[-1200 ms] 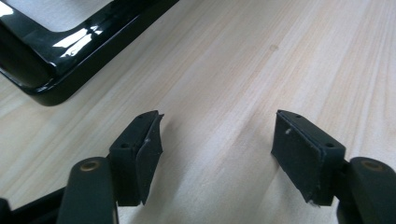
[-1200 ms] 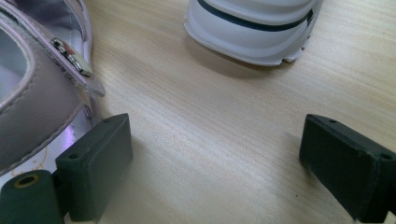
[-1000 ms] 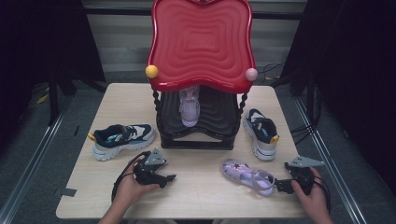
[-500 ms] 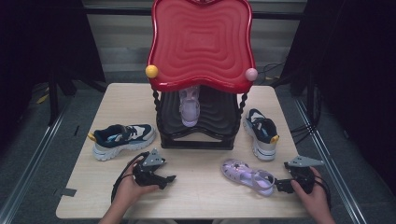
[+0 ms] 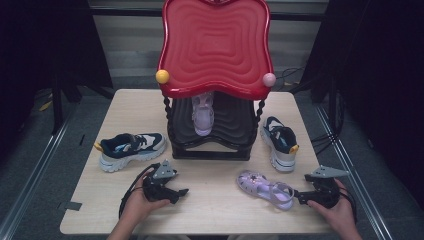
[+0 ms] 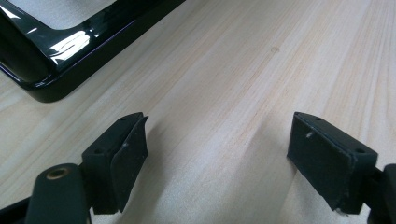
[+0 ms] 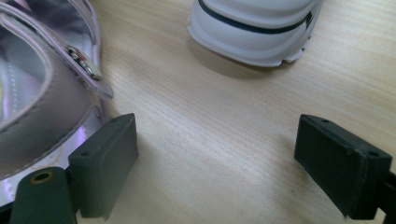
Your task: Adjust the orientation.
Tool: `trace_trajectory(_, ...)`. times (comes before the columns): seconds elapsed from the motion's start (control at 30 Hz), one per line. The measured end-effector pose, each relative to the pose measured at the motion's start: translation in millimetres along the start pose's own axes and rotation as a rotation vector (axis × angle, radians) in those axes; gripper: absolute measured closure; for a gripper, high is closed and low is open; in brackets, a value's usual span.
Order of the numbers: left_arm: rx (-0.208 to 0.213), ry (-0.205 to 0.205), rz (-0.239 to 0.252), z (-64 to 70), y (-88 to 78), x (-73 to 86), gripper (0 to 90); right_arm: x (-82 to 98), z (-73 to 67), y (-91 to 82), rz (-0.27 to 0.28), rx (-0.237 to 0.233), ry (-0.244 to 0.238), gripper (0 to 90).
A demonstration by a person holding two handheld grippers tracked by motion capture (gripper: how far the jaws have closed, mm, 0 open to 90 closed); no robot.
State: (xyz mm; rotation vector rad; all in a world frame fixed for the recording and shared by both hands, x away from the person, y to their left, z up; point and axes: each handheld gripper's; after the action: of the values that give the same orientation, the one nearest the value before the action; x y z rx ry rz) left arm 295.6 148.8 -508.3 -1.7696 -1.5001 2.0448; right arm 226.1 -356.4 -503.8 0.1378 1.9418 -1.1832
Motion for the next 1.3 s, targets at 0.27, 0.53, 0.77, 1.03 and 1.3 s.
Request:
trace_trajectory(0.27, 0.0, 0.003, 0.0, -0.1, -0.1, 0.0, 19.0, -9.5, -2.9, -9.5, 0.002, -0.018, -0.026, 13.6)
trace_trajectory(0.53, 0.001, 0.002, 0.0, -0.1, 0.0, 0.0, 18.9, -15.8, 0.2, -18.6, -0.019, -0.013, -0.043, 14.1)
trace_trajectory(0.77, 0.001, 0.002, 0.0, -0.1, 0.0, 0.0, 18.8, -25.7, 1.6, -29.7, 0.01, -0.033, -0.057, 18.2)
trace_trajectory(1.03, 0.001, 0.003, 0.0, -0.1, 0.0, 0.0, 18.8, -40.5, -8.2, -32.0, 0.038, -0.097, -0.095, 24.8)
trace_trajectory(1.3, 0.001, 0.002, 0.0, -0.1, 0.0, 0.0, 18.8, -45.7, -18.1, -24.6, 0.043, -0.148, -0.119, 27.7)
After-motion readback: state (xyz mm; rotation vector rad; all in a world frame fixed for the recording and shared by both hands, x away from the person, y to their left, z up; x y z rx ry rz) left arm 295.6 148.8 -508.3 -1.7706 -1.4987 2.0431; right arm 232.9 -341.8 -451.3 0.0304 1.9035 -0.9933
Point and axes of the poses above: each handheld gripper's, and its own axes: y roughly forward along the jaws, x roughly out of its underside, z roughly to its right, and after that the axes turned 13 degrees about -x, right-handed
